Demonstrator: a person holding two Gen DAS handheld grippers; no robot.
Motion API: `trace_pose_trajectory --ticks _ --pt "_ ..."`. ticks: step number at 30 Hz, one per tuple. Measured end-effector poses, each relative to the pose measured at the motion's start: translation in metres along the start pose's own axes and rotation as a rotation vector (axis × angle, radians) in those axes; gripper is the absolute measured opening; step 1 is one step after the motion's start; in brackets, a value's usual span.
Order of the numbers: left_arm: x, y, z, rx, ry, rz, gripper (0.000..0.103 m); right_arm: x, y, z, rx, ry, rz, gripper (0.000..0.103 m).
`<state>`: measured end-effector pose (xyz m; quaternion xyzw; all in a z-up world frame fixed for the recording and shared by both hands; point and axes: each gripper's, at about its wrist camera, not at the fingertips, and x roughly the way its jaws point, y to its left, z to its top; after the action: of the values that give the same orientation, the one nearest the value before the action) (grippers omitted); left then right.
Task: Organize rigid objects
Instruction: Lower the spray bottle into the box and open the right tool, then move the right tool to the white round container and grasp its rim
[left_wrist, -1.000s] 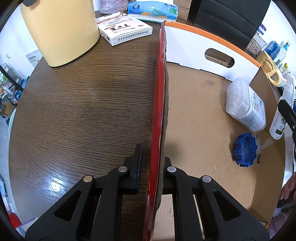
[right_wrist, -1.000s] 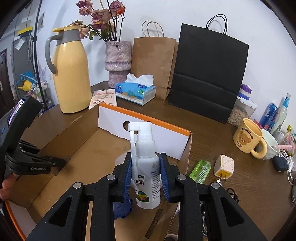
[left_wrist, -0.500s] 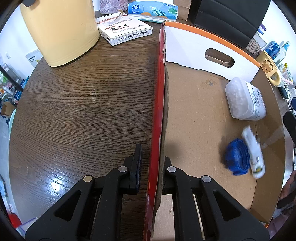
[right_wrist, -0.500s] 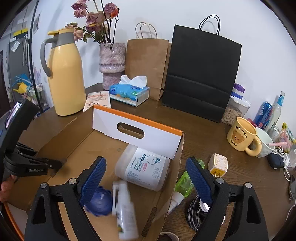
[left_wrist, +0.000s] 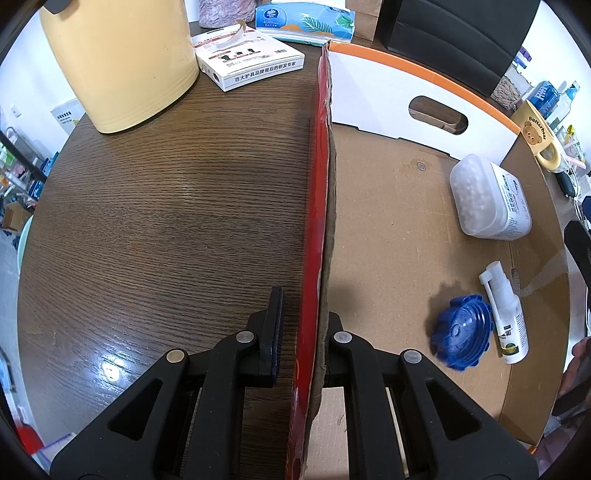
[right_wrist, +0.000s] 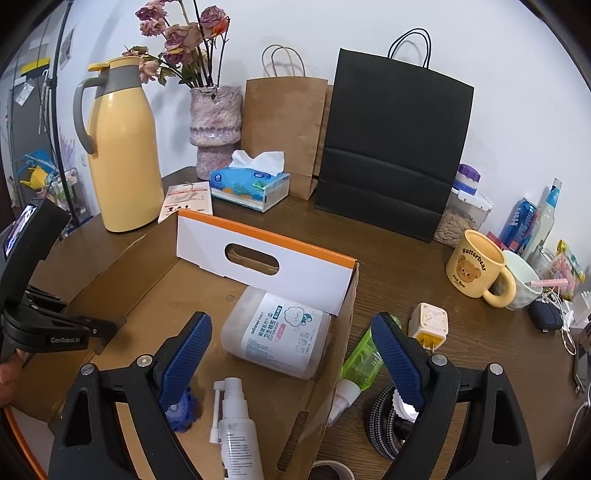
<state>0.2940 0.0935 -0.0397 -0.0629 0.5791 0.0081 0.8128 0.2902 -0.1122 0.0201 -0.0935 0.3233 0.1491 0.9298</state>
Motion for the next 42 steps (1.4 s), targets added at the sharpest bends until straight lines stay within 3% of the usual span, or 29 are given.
trace_pose_trajectory --ticks 17,29,38,42 --pt "0.0 0.0 0.0 0.0 0.0 0.001 0.007 -0.019 -0.049 -0.012 0.1 -0.012 -0.107 0.092" --pt "0.0 0.0 0.0 0.0 0.0 0.001 0.007 -0.013 -0.103 -0.049 0.193 0.096 -0.208 0.092" --pt "0.0 0.0 0.0 0.0 0.0 0.001 0.007 0.01 -0.116 -0.079 0.242 0.193 -0.156 0.092" --pt "0.0 0.0 0.0 0.001 0.0 0.001 0.007 0.012 -0.115 -0.081 0.248 0.187 -0.151 0.092"
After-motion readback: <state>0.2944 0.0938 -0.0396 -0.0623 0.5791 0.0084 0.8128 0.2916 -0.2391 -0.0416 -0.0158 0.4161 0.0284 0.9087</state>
